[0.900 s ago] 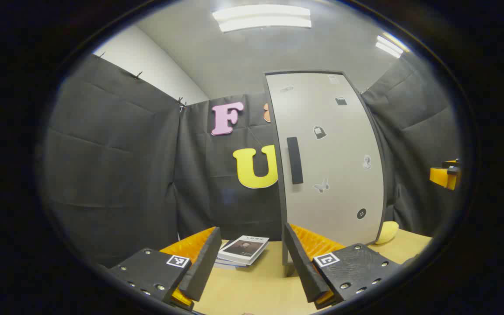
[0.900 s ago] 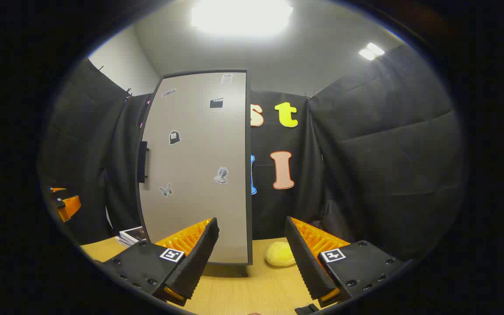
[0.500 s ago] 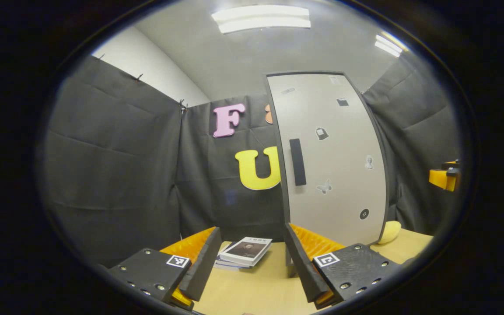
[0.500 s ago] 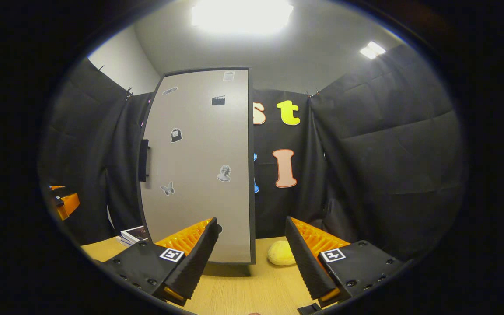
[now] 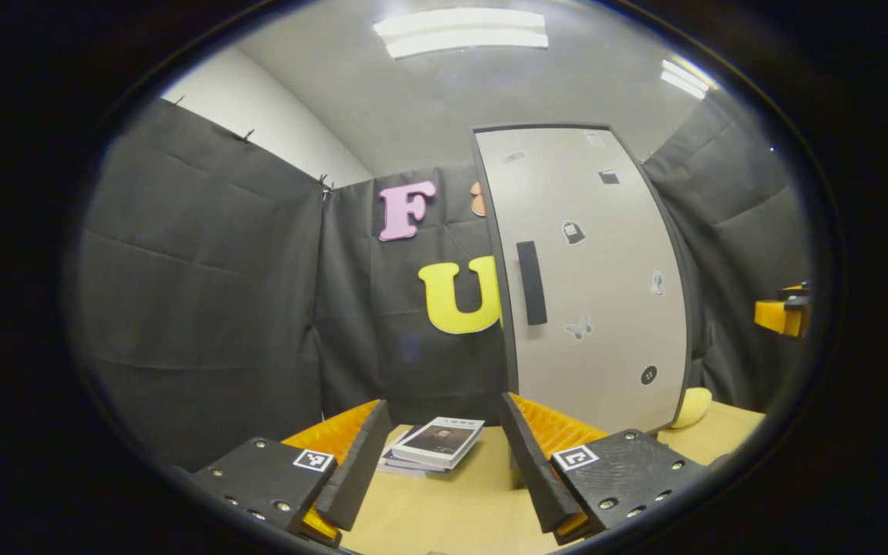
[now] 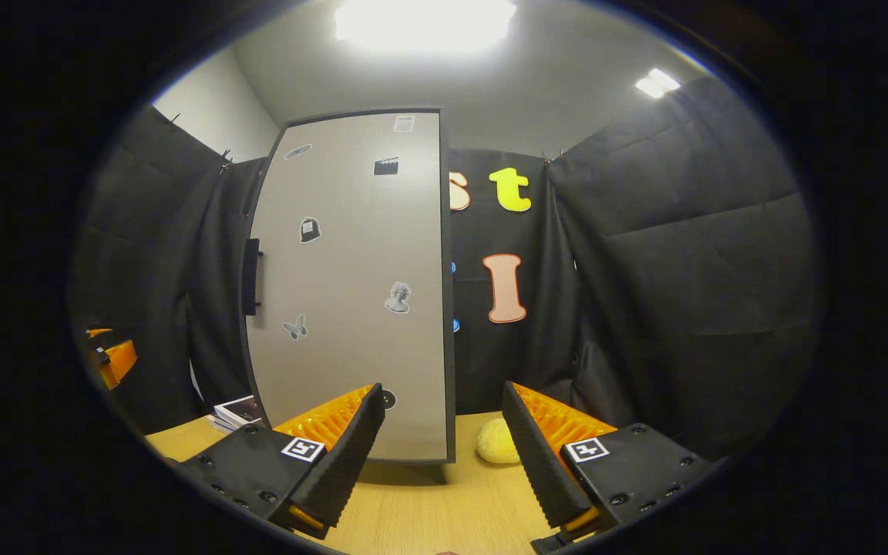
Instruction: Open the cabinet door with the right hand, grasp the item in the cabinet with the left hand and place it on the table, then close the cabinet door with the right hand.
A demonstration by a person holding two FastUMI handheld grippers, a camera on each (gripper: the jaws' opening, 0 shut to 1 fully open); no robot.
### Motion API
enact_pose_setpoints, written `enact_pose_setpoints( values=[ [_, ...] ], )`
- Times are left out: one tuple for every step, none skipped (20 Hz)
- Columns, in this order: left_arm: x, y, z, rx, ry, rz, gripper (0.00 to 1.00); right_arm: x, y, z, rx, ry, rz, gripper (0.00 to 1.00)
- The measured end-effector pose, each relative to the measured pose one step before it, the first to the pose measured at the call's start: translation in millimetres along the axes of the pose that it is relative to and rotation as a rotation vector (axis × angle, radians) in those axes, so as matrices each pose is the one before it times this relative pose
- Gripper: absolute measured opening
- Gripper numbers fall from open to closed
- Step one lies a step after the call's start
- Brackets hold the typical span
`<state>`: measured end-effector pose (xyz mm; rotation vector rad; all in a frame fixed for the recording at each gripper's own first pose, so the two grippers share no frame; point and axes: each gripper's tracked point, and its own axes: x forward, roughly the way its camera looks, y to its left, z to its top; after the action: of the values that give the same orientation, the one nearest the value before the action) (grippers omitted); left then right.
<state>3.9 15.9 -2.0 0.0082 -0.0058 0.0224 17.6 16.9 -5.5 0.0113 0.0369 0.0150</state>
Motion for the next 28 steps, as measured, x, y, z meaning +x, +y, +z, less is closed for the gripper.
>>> enact_pose_setpoints(
  values=[
    [0.15,2.43,0.19,0.00057,0.00009,0.00241,0.87,2.17,2.58,3.12,-0.00020,-0.00331,0.00273,0.97],
    [-0.57,3.49,-1.25,0.00308,-0.00026,0.00314,0.87,3.07,4.30,3.63,0.00268,-0.00367,0.00601,0.97],
    [-0.45,3.57,0.15,0.00454,-0.00036,0.00398,0.87,2.73,4.56,3.76,0.00391,-0.00328,0.00648,0.97],
    [-0.43,3.78,-1.79,0.00369,0.00087,0.00417,0.87,4.12,5.89,5.39,0.00481,-0.00231,0.00897,0.97],
    [0.29,4.13,-0.57,0.00200,0.00072,0.00541,0.87,3.09,5.70,3.25,0.00388,-0.00196,0.00848,0.97],
    [-0.94,5.13,-0.89,0.00002,0.00010,0.00594,0.87,3.96,6.38,5.44,0.00263,-0.00308,0.00965,0.97],
    [-0.31,5.04,-0.09,-0.00054,-0.00062,0.00684,0.87,4.69,6.53,5.49,0.00146,-0.00514,0.01009,0.97],
    [-0.29,5.59,-1.69,0.00014,0.00079,0.00755,0.87,3.94,6.78,6.67,0.00110,-0.00606,0.01107,0.97],
    [-0.74,6.37,-0.24,0.00107,0.00030,0.00670,0.87,4.72,6.59,6.11,0.00195,-0.00945,0.00970,0.97],
    [-1.52,6.05,-1.64,0.00308,-0.00001,0.00886,0.87,4.88,7.04,6.13,0.00082,-0.00689,0.01054,0.96],
    [-0.74,7.39,-1.19,0.00331,0.00209,0.00816,0.87,4.67,6.40,4.19,0.00076,-0.00178,0.00959,0.96],
    [-1.80,7.11,-2.68,0.00200,0.00417,0.00887,0.87,5.29,7.04,3.57,0.00162,0.00313,0.00897,0.96],
    [-1.12,5.65,-1.49,-0.00034,0.00260,0.00753,0.87,4.14,6.47,2.93,0.00184,0.00455,0.00935,0.96],
    [-1.02,6.90,-1.25,-0.00039,0.00099,0.01124,0.87,4.46,6.67,2.34,0.00183,0.00330,0.00663,0.97],
    [-0.57,7.41,-1.74,0.00083,0.00126,0.01056,0.87,5.25,6.83,2.36,-0.00023,0.00246,0.00762,0.97],
    [-1.47,8.26,-1.18,0.00137,0.00063,0.01247,0.87,4.53,6.47,2.53,-0.00232,0.00037,0.00780,0.97],
    [-0.63,7.32,-0.70,0.00135,0.00036,0.01169,0.87,4.41,6.52,2.42,-0.00218,-0.00088,0.00690,0.97],
    [-0.72,8.25,-2.49,0.00225,0.00185,0.01202,0.87,4.95,7.42,2.73,-0.00048,-0.00033,0.01004,0.97],
    [-1.13,8.38,-0.48,0.00350,0.00198,0.01317,0.87,4.16,7.78,2.06,0.00052,-0.00285,0.01013,0.97],
    [-1.62,8.69,-2.32,0.00374,0.00242,0.01280,0.87,4.76,8.34,2.67,0.00018,-0.00202,0.01000,0.97],
    [-0.32,8.27,-1.74,0.00361,0.00289,0.01144,0.87,4.26,8.16,1.24,0.00088,-0.00006,0.00995,0.97],
    [-0.39,8.00,-2.97,0.00343,0.00304,0.01251,0.87,5.12,8.09,2.08,0.00279,-0.00067,0.01025,0.96],
    [-0.74,9.08,-1.14,0.00208,0.00110,0.01302,0.87,4.11,8.57,1.63,0.00322,-0.00142,0.01084,0.97],
    [-1.10,7.57,-2.23,0.00123,0.00132,0.01187,0.87,4.95,8.50,1.05,0.00175,-0.00134,0.00916,0.97],
    [0.30,7.39,-2.07,0.00110,0.00308,0.01108,0.87,4.36,6.93,0.65,0.00095,-0.00005,0.00741,0.97],
    [-0.03,6.73,-2.16,0.00067,0.00223,0.01073,0.87,4.60,7.46,0.36,0.00040,0.00253,0.00792,0.97],
    [0.77,6.75,-1.16,0.00042,0.00165,0.00977,0.87,3.77,6.65,-0.42,0.00074,0.00217,0.00771,0.97],
    [0.61,6.02,-2.28,0.00051,0.00225,0.00867,0.87,5.23,6.40,0.31,0.00137,0.00217,0.00601,0.97]
  ],
)
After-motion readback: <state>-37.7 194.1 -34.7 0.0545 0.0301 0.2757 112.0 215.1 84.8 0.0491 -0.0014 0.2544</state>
